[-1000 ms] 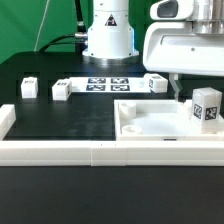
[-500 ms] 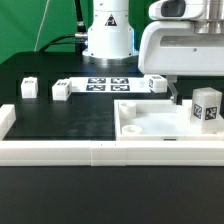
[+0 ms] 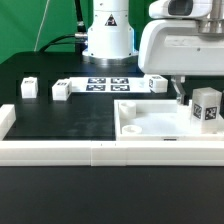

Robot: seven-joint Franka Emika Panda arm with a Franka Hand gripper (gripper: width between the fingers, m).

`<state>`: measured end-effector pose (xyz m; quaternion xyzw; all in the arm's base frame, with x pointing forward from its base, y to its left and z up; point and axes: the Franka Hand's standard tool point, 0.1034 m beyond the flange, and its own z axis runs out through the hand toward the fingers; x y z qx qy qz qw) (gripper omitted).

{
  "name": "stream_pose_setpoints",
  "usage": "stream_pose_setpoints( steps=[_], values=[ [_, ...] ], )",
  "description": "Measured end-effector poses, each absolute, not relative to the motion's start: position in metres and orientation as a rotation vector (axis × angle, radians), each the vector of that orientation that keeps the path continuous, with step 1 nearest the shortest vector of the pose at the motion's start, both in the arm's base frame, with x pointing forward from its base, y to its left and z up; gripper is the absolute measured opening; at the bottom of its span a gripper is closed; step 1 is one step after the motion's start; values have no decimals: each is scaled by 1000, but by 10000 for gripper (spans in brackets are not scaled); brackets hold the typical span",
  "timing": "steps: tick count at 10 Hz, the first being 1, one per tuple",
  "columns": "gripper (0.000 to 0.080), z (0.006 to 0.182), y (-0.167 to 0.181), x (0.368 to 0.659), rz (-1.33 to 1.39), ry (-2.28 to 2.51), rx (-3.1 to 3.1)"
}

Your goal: Assemble one leg

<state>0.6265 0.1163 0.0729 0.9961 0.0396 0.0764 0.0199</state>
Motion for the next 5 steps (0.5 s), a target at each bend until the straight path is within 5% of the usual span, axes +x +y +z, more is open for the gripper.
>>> stream_pose_setpoints(
  steps=[1,2,5],
  values=[
    [390,73,116,626,237,78,3094],
    [290,73,116,626,238,60,3096],
    [290,72,117,626,241,-427,3096]
  ],
)
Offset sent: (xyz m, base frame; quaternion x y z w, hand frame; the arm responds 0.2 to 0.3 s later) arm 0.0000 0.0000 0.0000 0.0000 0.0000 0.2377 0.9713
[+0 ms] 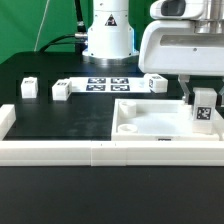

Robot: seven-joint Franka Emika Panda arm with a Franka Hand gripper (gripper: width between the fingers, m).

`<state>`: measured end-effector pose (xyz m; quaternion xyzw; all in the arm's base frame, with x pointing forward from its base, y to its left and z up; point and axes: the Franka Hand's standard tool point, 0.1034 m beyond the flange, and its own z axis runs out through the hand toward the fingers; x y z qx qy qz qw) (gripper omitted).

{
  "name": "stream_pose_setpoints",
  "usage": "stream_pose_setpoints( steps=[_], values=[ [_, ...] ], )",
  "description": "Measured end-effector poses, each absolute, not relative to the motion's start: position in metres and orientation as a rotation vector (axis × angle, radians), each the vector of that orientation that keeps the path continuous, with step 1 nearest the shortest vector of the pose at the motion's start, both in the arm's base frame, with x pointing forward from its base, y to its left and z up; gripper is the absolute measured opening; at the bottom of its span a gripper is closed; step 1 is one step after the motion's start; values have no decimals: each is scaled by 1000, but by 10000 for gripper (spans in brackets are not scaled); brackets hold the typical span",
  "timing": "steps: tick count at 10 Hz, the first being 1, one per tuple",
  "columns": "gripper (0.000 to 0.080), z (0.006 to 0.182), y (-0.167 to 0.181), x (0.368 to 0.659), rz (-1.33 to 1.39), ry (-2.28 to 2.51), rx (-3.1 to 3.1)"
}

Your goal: Assemble one leg

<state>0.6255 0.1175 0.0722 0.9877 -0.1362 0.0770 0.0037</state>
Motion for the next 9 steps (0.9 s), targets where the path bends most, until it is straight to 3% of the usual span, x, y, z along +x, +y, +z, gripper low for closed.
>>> stream_pose_setpoints(
  steps=[9],
  values=[
    [292,72,120,621,179,-2204,2358]
  ],
)
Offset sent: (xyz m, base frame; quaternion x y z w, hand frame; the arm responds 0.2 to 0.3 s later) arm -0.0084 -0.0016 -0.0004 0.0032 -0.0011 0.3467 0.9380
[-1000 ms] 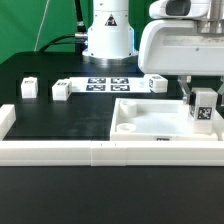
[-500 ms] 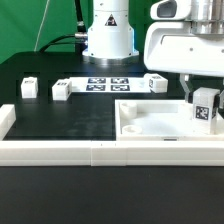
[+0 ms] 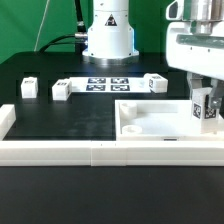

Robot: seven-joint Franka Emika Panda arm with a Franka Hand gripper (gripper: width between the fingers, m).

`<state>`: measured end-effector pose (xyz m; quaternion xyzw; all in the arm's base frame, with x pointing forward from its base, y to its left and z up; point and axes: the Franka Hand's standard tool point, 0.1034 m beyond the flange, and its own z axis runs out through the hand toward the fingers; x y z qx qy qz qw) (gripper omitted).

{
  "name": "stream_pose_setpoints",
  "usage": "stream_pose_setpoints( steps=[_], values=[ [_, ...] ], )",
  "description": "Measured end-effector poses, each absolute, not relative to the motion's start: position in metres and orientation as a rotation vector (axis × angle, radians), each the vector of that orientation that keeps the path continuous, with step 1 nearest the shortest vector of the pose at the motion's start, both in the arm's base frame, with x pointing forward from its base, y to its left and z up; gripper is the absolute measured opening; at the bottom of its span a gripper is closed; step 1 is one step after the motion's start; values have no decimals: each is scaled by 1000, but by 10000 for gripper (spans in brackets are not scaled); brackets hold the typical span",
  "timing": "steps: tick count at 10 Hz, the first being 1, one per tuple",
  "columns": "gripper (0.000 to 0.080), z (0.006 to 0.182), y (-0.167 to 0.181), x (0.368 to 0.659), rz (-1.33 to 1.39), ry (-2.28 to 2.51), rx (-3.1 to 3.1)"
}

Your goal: Assemble one leg

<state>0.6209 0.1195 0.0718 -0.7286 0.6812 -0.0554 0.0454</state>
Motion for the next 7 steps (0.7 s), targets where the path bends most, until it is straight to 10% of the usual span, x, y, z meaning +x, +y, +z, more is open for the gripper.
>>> stream_pose_setpoints(
  steps=[5,7],
  values=[
    [294,72,121,621,-134,2253,-2025],
    [590,72,120,622,-149,2163,-2117]
  ],
)
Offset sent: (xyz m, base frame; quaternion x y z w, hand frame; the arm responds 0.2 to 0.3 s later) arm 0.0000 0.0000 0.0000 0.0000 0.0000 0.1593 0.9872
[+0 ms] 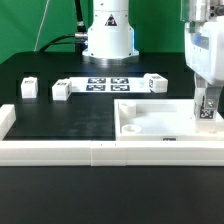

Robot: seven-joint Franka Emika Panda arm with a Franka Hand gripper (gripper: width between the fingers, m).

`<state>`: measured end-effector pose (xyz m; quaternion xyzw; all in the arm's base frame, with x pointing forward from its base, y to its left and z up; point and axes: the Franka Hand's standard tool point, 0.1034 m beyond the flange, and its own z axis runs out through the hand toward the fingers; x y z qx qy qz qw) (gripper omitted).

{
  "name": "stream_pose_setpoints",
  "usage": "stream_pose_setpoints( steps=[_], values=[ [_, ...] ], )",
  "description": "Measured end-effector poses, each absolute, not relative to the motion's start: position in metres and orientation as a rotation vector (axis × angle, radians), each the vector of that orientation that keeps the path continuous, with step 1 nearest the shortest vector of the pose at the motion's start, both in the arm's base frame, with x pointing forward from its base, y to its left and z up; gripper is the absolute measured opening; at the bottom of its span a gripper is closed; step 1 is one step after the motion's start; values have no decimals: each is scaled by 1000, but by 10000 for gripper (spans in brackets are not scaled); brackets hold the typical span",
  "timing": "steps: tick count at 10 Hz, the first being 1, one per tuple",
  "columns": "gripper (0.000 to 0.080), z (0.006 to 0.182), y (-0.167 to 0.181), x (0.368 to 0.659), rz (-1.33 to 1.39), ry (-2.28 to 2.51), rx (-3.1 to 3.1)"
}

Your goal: Assemble one leg

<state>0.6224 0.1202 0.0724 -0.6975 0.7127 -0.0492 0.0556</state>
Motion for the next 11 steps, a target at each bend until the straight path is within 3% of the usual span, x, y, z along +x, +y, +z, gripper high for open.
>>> stream_pose_setpoints(
  steps=[3,11],
  values=[
    [646,73,126,622,-160,1806,-2453],
    [649,71,121,623,-213,581,-3048]
  ],
)
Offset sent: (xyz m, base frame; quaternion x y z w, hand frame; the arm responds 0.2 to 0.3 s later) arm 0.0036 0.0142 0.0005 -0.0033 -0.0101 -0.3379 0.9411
